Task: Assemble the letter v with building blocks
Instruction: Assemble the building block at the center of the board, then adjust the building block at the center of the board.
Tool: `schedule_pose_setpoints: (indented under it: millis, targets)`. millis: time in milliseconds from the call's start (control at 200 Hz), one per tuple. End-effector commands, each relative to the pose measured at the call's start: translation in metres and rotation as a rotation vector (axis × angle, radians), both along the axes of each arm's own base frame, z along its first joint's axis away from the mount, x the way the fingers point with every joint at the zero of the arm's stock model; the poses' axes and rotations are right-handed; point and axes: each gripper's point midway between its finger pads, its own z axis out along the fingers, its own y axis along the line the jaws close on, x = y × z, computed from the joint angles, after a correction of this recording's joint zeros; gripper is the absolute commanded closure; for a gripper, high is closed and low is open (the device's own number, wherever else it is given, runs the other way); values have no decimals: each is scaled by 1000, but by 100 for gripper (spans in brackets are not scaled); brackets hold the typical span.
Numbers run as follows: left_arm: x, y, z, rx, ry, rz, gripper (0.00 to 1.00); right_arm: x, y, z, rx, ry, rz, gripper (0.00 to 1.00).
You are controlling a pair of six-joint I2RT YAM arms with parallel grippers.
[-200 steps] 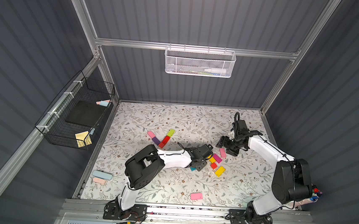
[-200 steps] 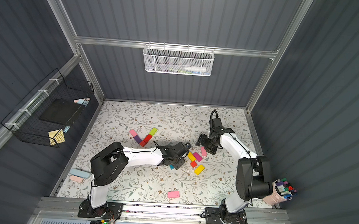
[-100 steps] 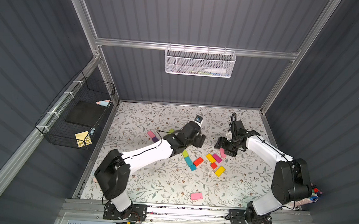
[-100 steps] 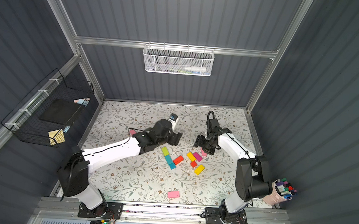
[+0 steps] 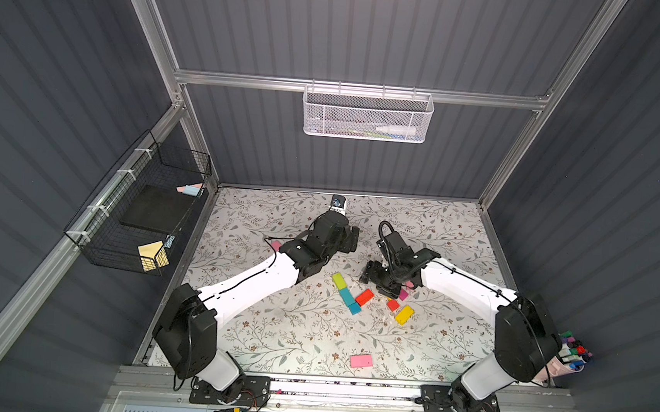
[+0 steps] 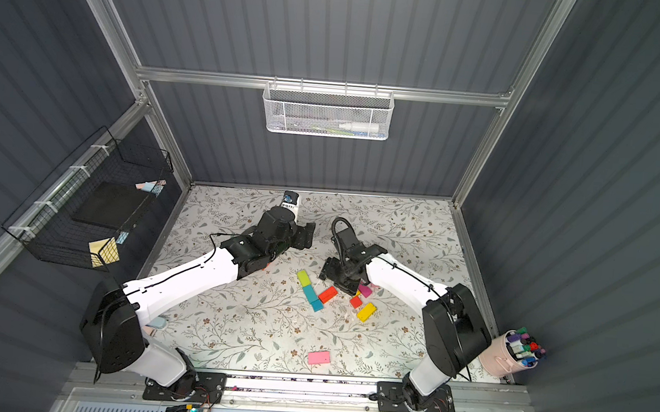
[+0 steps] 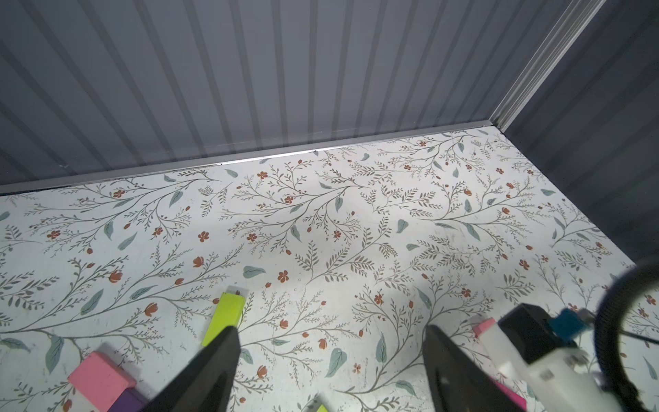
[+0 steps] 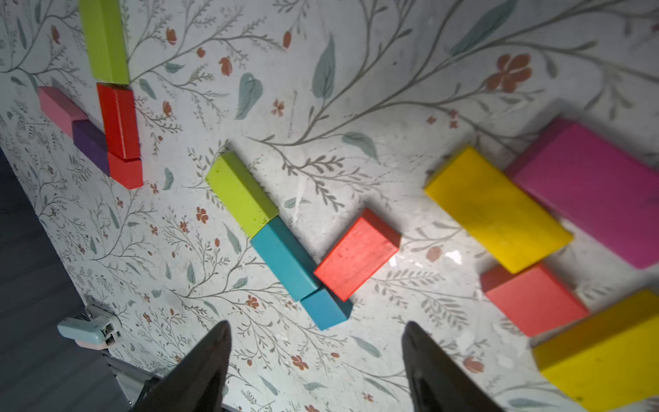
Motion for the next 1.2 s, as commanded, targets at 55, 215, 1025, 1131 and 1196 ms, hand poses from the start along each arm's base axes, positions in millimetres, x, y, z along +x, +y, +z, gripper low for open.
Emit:
schedule_pose_setpoints:
  millis: [55, 215, 1025, 1131, 1196]
  targets:
    - [-7, 12, 21, -52, -50, 23, 16, 15, 11, 24, 106, -41, -248, 21]
    - [-12, 26, 30, -63, -81, 63, 15, 19, -29, 52, -69, -52, -430, 38]
    - [-31, 70, 67, -118, -190, 173, 10, -12, -11, -40, -108, 491, -656, 38]
    - [-29, 68, 63, -107, -183, 176, 10, -15, -11, -49, -114, 512, -662, 41]
    - [-29, 69, 62, -103, -182, 178, 10, -13, -10, -54, -110, 509, -667, 42]
